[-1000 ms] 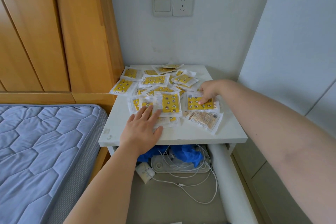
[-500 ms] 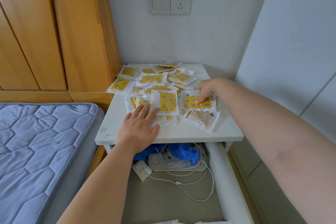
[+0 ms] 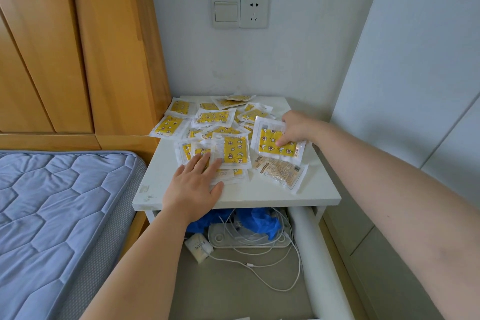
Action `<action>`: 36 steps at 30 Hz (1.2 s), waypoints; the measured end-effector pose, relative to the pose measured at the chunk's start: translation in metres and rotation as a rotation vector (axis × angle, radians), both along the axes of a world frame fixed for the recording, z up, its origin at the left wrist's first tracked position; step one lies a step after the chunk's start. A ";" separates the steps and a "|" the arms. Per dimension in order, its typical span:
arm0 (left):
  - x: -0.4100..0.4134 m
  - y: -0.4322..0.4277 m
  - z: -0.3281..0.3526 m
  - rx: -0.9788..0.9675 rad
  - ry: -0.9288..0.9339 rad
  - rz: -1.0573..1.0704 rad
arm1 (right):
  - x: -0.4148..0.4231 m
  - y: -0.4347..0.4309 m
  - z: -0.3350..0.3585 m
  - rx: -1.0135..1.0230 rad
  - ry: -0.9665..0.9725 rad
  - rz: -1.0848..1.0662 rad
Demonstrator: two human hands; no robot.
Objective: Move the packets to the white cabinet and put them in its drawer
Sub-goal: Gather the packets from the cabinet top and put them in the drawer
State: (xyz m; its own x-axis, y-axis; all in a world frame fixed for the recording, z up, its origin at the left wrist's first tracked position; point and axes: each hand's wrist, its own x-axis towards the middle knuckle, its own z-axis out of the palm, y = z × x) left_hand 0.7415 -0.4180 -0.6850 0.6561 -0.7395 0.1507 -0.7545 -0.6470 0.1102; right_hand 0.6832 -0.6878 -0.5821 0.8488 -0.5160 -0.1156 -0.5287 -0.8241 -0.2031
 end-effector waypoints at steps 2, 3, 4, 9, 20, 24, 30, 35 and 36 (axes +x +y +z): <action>0.000 0.000 0.000 0.004 0.001 -0.001 | -0.008 0.004 0.001 -0.029 -0.198 -0.001; 0.000 0.000 0.000 0.005 0.004 -0.001 | -0.012 0.005 -0.001 0.015 -0.334 -0.027; 0.000 0.000 0.000 0.004 0.006 0.000 | -0.017 0.009 -0.002 0.101 -0.472 -0.063; -0.003 0.001 0.003 0.002 0.021 0.001 | -0.043 0.027 -0.040 0.889 -0.943 -0.436; 0.001 -0.024 0.024 -0.274 0.085 0.374 | -0.060 0.061 -0.073 0.601 -1.086 -0.494; 0.011 -0.038 0.039 -0.060 0.152 0.591 | -0.060 0.060 -0.074 0.592 -1.084 -0.491; 0.024 -0.037 0.047 -0.016 0.322 0.667 | -0.059 0.059 -0.075 0.625 -1.086 -0.485; 0.027 -0.035 0.053 -0.236 0.498 0.576 | -0.058 0.057 -0.076 0.618 -1.080 -0.493; 0.027 -0.035 0.055 -0.305 0.533 0.545 | -0.057 0.057 -0.077 0.615 -1.082 -0.493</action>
